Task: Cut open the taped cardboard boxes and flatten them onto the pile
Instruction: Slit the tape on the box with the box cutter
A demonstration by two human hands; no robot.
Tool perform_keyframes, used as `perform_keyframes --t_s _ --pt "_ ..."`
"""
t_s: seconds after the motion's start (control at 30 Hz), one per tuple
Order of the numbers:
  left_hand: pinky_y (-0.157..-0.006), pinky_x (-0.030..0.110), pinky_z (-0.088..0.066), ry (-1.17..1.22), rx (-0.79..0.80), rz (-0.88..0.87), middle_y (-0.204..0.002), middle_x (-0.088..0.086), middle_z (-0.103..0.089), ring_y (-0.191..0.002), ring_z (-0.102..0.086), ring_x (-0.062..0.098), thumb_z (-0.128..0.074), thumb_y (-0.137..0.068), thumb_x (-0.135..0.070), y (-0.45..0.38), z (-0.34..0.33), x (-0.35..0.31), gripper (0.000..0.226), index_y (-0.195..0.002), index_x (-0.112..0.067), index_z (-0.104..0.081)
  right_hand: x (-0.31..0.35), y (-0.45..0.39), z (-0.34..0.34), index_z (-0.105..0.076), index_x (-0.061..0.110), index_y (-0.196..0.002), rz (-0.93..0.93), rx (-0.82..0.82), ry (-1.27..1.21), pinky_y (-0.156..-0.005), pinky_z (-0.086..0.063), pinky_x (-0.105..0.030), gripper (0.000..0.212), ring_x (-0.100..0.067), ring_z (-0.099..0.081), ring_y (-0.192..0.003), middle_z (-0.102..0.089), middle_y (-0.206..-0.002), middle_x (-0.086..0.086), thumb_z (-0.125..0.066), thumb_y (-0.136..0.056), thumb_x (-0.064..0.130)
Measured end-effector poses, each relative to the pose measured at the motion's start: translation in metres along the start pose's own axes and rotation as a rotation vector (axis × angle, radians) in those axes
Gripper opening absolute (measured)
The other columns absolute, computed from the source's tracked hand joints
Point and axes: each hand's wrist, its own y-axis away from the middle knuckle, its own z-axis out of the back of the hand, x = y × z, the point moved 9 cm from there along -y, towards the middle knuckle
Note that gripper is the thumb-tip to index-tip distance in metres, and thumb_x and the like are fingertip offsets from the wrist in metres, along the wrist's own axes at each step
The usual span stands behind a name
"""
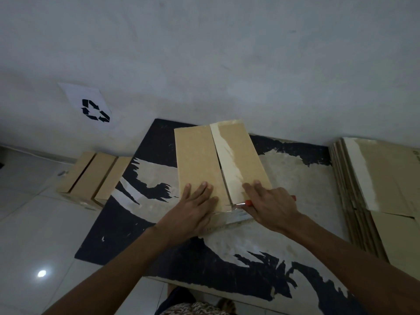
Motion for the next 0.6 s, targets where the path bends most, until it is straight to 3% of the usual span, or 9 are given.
perform_keyframes --t_s 0.1,0.2,0.33,0.4,0.47,0.5,0.6 --pt "-0.113 0.067 -0.018 0.085 0.078 0.05 -0.154 0.023 -0.036 -0.147 -0.022 0.039 -0.028 -0.101 -0.036 0.0 -0.004 0.007 0.054 -0.14 -0.006 -0.05 0.0 0.002 0.002 -0.046 0.011 -0.113 0.011 -0.039 -0.025 -0.04 -0.048 -0.03 0.055 -0.025 -0.059 -0.042 -0.069 -0.092 -0.021 -0.016 -0.103 0.055" --pt "-0.117 0.062 -0.009 0.12 0.076 0.068 -0.159 0.018 -0.028 -0.151 -0.012 0.033 -0.026 -0.101 -0.039 0.001 -0.006 0.009 0.058 -0.144 -0.008 -0.048 -0.002 0.005 -0.002 -0.047 0.013 -0.112 -0.059 -0.032 -0.075 -0.041 -0.049 -0.03 0.047 -0.024 -0.06 -0.043 -0.07 -0.1 -0.018 -0.031 -0.099 0.055" --pt "-0.123 0.052 -0.004 0.265 0.052 0.132 -0.161 0.005 -0.021 -0.152 -0.006 0.016 -0.037 -0.095 -0.052 0.004 -0.007 0.017 0.063 -0.144 -0.014 -0.05 -0.019 0.015 -0.003 -0.071 0.014 -0.094 -0.265 -0.044 -0.326 -0.055 -0.058 -0.033 0.069 -0.02 -0.07 -0.059 -0.073 -0.114 -0.009 -0.044 -0.084 0.077" --pt "-0.123 0.049 -0.02 0.429 -0.039 0.255 -0.154 0.003 -0.039 -0.147 -0.026 0.009 -0.041 -0.089 -0.068 0.002 0.004 0.028 0.073 -0.134 -0.014 -0.061 -0.035 0.027 -0.001 -0.075 0.018 -0.103 -0.425 -0.073 -0.528 -0.077 -0.056 -0.026 0.071 -0.015 -0.072 -0.082 -0.069 -0.123 -0.001 -0.054 -0.075 0.08" --pt "-0.108 0.049 -0.045 0.49 -0.264 0.366 -0.133 0.007 -0.063 -0.127 -0.054 0.014 -0.042 -0.084 -0.078 0.0 0.028 0.041 0.081 -0.118 -0.011 -0.071 -0.047 0.04 0.0 -0.072 0.02 -0.114 -0.569 -0.116 -0.553 -0.09 -0.045 -0.023 0.064 -0.015 -0.066 -0.106 -0.063 -0.132 0.003 -0.07 -0.071 0.068" --pt "-0.103 0.048 -0.048 0.453 -0.298 0.402 -0.128 0.008 -0.066 -0.122 -0.058 0.019 -0.044 -0.08 -0.08 -0.003 0.034 0.043 0.083 -0.116 -0.01 -0.072 -0.051 0.045 -0.003 -0.069 0.022 -0.118 -0.624 -0.124 -0.543 -0.094 -0.042 -0.024 0.063 -0.015 -0.062 -0.114 -0.059 -0.137 0.003 -0.075 -0.071 0.063" --pt "-0.115 0.05 -0.033 0.244 -0.009 0.418 -0.149 0.009 -0.046 -0.141 -0.038 0.027 -0.042 -0.069 -0.082 -0.023 0.018 0.029 0.096 -0.136 -0.014 -0.056 -0.05 0.053 -0.015 -0.066 0.03 -0.123 -0.67 -0.101 -0.609 -0.104 -0.047 -0.037 0.066 -0.015 -0.056 -0.123 -0.053 -0.144 0.003 -0.072 -0.07 0.07"
